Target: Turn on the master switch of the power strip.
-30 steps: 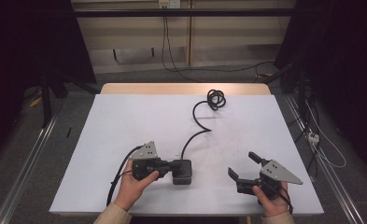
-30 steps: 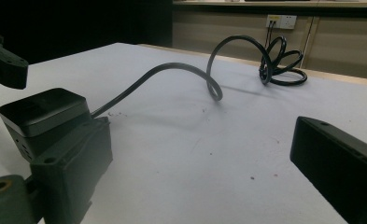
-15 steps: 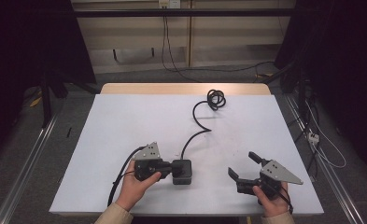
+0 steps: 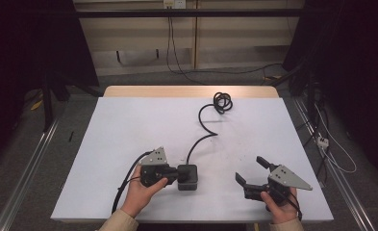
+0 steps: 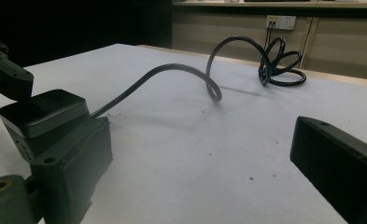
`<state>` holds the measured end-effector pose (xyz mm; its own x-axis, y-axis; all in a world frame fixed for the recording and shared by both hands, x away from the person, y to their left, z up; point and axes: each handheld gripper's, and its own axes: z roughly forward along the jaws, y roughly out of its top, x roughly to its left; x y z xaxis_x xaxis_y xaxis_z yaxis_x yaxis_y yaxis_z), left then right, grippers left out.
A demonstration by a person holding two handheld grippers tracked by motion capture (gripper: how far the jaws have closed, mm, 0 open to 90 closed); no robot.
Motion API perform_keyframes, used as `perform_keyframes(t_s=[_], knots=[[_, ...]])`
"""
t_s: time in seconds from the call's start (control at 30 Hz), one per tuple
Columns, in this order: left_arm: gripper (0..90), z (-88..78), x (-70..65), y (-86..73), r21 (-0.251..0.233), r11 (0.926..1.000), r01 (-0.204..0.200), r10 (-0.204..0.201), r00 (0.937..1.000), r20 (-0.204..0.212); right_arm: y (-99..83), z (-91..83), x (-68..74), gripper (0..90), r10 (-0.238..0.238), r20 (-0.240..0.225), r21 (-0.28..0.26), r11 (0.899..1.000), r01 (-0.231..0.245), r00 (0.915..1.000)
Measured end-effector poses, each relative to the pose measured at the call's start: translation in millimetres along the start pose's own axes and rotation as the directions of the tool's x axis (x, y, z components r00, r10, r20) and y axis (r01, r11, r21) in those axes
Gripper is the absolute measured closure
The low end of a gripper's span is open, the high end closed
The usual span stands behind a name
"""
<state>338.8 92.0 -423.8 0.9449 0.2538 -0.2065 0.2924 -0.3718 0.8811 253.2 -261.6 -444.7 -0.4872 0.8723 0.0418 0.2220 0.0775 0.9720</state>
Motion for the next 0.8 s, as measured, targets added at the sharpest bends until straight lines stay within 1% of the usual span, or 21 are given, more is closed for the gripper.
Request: perform_keyframes(t_s=[0.3, 0.37, 0.8], knots=[[90.0, 2.6, -0.7, -0.6, 0.009, 1.0, 0.001, -0.001, 1.0, 0.004, 0.0, 0.0, -0.1, 5.0, 0.0, 0.0, 0.0, 1.0, 0.0, 1.0], [90.0, 3.1, -0.7, -0.7, 0.015, 0.9999, -0.002, 0.002, 1.0, -0.003, -0.1, 0.0, -0.2, 5.0, 0.0, -0.001, 0.001, 1.0, 0.0, 1.0], [90.0, 3.4, -0.6, -1.1, 0.014, 0.9999, -0.003, 0.003, 1.0, -0.007, 0.2, -0.2, -0.2, 5.0, 0.0, -0.001, 0.0, 1.0, 0.0, 1.0]])
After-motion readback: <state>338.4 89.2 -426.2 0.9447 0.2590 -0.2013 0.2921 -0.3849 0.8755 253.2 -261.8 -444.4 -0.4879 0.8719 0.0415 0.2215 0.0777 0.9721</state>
